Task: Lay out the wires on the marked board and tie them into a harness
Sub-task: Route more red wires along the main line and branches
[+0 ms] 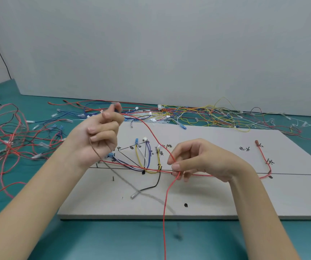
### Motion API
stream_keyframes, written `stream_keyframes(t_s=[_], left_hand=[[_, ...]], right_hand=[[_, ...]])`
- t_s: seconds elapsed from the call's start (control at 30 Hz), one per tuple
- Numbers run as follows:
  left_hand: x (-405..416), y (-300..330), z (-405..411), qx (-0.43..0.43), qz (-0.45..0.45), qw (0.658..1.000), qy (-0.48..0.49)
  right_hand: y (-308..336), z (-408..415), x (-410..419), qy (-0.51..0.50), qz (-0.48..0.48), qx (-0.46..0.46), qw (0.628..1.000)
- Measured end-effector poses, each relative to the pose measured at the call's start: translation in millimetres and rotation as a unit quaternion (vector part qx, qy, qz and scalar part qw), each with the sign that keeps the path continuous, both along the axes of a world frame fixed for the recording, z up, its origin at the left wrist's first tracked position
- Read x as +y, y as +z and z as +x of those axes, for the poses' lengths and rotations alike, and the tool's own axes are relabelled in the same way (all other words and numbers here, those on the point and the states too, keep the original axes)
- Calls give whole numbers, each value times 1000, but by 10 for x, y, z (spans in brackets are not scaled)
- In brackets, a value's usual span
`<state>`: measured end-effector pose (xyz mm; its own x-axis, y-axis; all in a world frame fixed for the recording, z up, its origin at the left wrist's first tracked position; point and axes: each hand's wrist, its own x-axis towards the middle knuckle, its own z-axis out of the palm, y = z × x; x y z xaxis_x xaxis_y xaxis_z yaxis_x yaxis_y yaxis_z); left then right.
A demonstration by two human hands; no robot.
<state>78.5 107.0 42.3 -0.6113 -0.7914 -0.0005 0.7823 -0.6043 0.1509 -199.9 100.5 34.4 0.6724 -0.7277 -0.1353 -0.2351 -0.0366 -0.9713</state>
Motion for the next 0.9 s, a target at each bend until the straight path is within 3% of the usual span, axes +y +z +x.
stream_keyframes(t_s=[0.1,0.2,0.3,0.4,0.47,0.6,0.77,0.9], left_hand=[[7,34,-20,-170,-22,984,49],[-7,82,-1,-337,-64,935,85],[-21,116,77,-459,-103,877,95],[-22,115,136,-572,-160,799,96],[-23,114,156,-594,-177,779,94],[-28,123,156,-555,-170,808,105],[-28,128,111,-405,-113,904,81],[-34,125,88,-427,-109,894,84]], right_hand=[[-30,-5,-24,-27,-40,36,998],[-21,-48,-36,-28,-44,28,998],[7,-120,-35,-20,-29,13,999],[21,-204,-39,-27,4,-5,1000],[27,-246,-50,-29,16,-29,999],[24,-296,-54,4,23,-85,996],[2,-298,-67,27,12,-77,997],[-5,-280,-79,35,9,-44,998]])
